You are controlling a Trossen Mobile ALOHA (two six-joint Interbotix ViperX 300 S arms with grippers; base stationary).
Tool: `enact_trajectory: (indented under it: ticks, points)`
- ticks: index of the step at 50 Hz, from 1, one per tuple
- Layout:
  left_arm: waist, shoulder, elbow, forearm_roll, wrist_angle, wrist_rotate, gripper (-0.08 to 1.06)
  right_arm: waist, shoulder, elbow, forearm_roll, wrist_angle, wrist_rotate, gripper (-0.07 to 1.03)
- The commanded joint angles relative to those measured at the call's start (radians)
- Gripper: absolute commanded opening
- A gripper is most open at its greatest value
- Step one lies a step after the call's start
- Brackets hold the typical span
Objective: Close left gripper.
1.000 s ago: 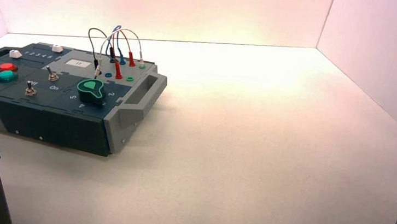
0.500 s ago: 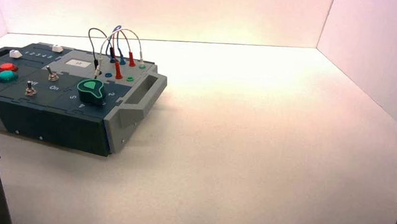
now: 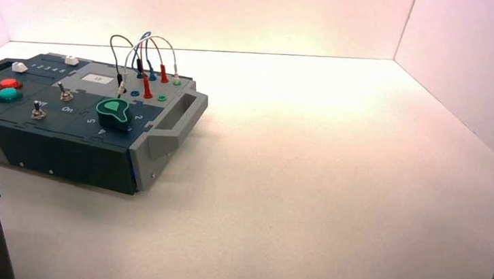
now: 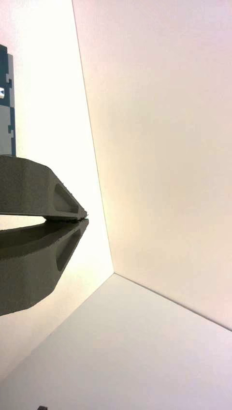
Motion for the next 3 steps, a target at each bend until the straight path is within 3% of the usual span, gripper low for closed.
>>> enact_trajectory:
  ticks: [1,3]
  points:
    - [-0.005,0.012,-0.028,-0.003,-0.006,-0.003,-0.03,-0.002,0.014,-0.021,0.003,-0.003,0.0,-0.02]
    - [-0.006,0.014,-0.029,-0.003,-0.006,-0.002,-0.03,-0.002,0.014,-0.021,0.005,-0.003,0.0,-0.02]
